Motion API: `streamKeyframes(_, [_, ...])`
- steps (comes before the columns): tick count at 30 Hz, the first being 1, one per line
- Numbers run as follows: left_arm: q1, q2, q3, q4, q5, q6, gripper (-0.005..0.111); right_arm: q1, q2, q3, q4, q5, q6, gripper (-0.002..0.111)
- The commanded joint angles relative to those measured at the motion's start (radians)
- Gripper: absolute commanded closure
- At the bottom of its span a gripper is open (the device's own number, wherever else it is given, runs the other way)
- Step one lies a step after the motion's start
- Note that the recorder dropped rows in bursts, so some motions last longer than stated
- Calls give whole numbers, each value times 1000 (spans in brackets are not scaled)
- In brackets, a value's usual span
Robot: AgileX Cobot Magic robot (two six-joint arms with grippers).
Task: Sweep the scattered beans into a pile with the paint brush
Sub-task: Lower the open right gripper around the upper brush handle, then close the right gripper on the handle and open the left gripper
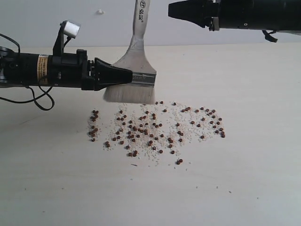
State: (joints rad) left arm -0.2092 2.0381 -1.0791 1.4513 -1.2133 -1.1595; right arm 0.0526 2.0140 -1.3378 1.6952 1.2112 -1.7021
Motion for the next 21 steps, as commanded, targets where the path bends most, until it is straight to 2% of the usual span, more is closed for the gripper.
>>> streamKeyframes(1, [1,-2,-3,-23,-8,6,107,23,-11,-6,-70,10,28,47])
streamKeyframes(14, [1,-2,-3,-23,-8,11,107,152,-13,-6,49,10,-107,47])
streamKeyframes(21, [1,-2,-3,-23,-8,11,107,166,-11,-6,49,10,-135,47])
